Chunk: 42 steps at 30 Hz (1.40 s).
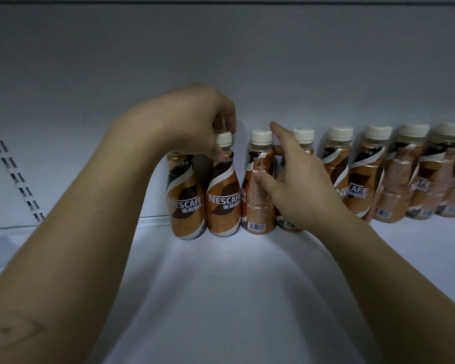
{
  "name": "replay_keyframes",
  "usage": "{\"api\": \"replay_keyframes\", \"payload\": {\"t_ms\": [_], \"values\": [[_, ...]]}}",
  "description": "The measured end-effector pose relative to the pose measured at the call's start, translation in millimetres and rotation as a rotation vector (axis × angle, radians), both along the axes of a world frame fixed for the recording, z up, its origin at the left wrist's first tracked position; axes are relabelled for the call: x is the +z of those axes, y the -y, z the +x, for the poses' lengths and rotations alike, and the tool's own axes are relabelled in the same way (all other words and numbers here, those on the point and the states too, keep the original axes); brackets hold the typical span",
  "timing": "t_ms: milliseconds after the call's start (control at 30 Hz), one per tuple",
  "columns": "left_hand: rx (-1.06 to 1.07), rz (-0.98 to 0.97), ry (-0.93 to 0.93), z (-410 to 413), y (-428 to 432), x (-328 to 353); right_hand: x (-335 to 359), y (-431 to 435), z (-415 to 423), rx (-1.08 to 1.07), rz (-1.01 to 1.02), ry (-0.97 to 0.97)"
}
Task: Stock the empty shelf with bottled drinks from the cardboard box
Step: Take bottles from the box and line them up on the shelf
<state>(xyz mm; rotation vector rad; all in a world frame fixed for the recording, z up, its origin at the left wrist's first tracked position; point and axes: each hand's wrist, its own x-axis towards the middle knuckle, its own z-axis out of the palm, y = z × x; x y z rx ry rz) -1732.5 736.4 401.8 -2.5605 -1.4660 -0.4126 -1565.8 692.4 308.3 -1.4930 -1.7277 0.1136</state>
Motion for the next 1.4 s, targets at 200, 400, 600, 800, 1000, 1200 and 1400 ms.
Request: {"api": "replay_keyframes", "payload": {"t_ms": [200,400,600,800,1000,1200,1400], "values": [[0.148,-0.060,-0.019,-24,4,13,1,1,-3,-0.014,-0.022,0.001],[0.150,-0.170,-0.085,-19,2,5,1,2,-4,-0.012,-0.040,-0.013],[0.047,-0.060,0.016,-12,6,8,0,-1,-1,0.001,-0.048,-0.051],[-0.190,0.144,0.153,34,14,-13,-1,-1,0,-0.034,0.040,-0.077],[-0.049,0.332,0.062,50,-3,-28,-2,1,-3,-0.070,0.079,-0.129],[-0.089,0.144,0.204,46,-3,-27,15,5,16,-0.178,0.253,-0.117],[-0.146,0.041,0.229,40,-1,-25,18,3,38,-0.302,0.248,-0.117]]}}
